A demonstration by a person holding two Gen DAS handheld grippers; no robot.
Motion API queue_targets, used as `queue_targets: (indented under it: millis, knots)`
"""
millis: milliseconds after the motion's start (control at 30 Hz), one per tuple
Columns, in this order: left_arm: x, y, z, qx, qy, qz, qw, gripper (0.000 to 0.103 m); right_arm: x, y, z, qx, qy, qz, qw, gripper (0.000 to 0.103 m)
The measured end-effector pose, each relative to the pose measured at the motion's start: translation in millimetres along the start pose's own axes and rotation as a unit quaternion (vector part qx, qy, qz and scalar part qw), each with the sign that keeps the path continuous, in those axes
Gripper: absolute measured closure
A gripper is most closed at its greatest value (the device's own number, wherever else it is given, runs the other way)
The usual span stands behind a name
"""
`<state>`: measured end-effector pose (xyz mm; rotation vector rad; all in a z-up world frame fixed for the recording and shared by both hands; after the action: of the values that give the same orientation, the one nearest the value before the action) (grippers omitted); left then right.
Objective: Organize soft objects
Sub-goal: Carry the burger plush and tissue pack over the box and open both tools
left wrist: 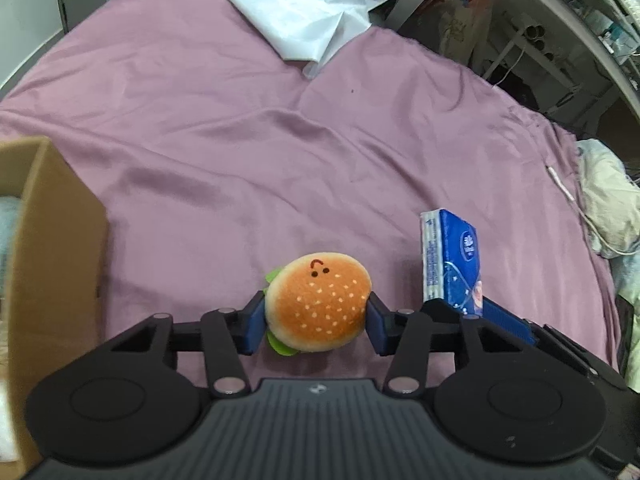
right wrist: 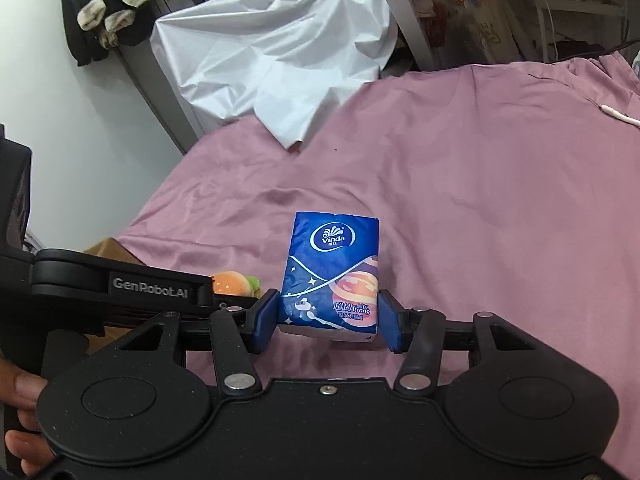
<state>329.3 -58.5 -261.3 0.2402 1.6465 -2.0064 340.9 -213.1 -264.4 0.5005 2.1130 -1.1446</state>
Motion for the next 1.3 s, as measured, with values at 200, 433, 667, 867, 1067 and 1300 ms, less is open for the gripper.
queue_targets:
  millis: [200, 433, 667, 867, 1067, 1300]
  knots:
    - [-3, -35, -9, 0.006, -0.002, 0.029, 0.9996, 0.054, -3, -17, -20, -0.005, -0.015, 0.015, 1.000, 0.052]
    - [-3, -71, -23, 0.012, -0.009, 0.053, 0.9985, 0.054, -4, -35, -55, -0.021, -0.044, 0.030, 0.998, 0.052]
    - [-2, -107, -47, 0.010, -0.021, 0.081, 0.9964, 0.054, -3, -47, -87, -0.031, -0.062, 0.040, 0.997, 0.052]
    - [1, -132, -74, 0.005, -0.039, 0.099, 0.9943, 0.054, -2, -52, -113, -0.042, -0.068, 0.048, 0.996, 0.052]
    - [7, -151, -100, 0.001, -0.055, 0.115, 0.9918, 0.054, 3, -54, -136, -0.048, -0.079, 0.052, 0.994, 0.052]
    - [10, -166, -124, -0.005, -0.069, 0.130, 0.9891, 0.053, 6, -57, -158, -0.049, -0.085, 0.057, 0.993, 0.052]
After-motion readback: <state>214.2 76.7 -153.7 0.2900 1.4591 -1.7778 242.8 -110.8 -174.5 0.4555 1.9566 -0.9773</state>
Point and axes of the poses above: each gripper's, at about its wrist camera, not at the fingertips, and y roughly the way its jaws point, z to its right, x to its underside, the point moved 8 cm from there along y, roughly the way its jaws point, and after that the axes turned 2 degrees about z, right-handed, at the moved point
